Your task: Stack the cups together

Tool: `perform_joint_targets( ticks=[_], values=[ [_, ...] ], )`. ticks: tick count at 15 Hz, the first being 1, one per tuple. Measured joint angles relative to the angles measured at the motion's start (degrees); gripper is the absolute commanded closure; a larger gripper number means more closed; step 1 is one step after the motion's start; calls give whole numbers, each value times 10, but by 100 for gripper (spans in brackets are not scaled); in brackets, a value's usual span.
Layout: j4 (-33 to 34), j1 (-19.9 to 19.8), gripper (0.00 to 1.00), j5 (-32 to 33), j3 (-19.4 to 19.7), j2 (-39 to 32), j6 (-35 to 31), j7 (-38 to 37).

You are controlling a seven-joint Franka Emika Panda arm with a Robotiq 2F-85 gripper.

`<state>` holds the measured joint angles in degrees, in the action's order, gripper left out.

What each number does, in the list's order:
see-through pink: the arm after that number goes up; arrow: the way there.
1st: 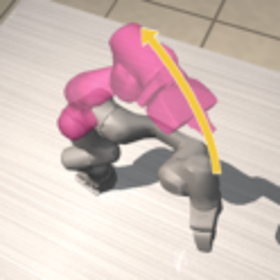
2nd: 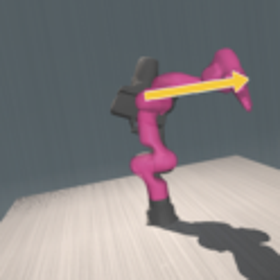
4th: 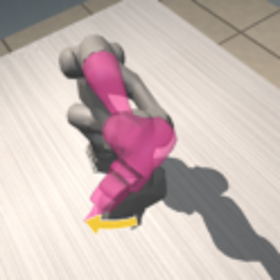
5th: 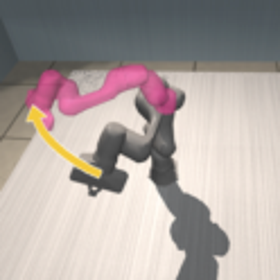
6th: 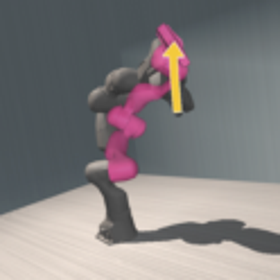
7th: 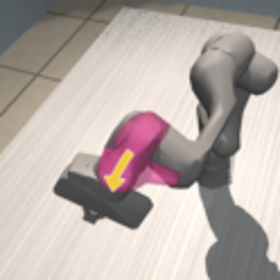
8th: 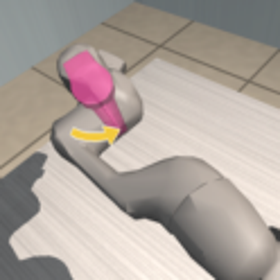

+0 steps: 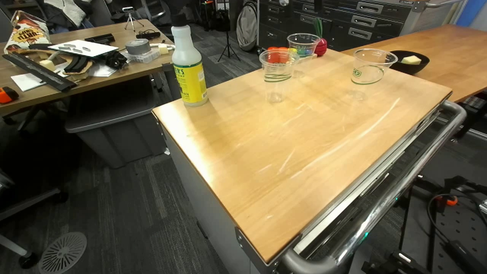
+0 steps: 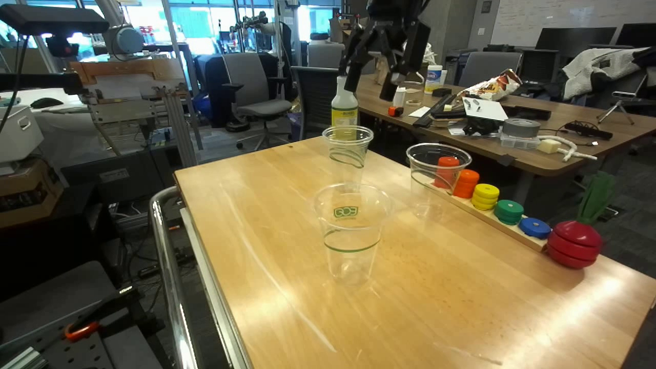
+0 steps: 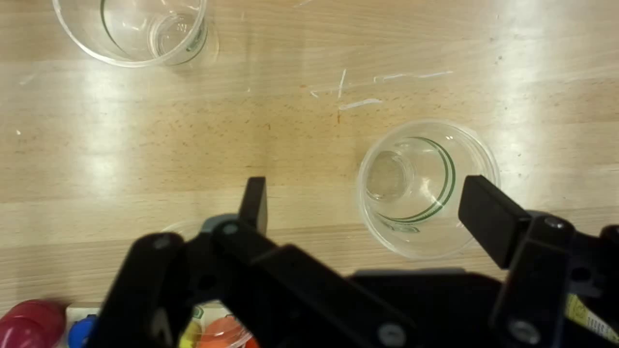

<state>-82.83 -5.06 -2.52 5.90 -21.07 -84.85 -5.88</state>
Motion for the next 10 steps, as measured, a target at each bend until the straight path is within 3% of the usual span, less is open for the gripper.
perform_joint_targets(
  ticks=[10],
  values=[
    [-114,21,0,23,1,49,-58,-185]
  ],
)
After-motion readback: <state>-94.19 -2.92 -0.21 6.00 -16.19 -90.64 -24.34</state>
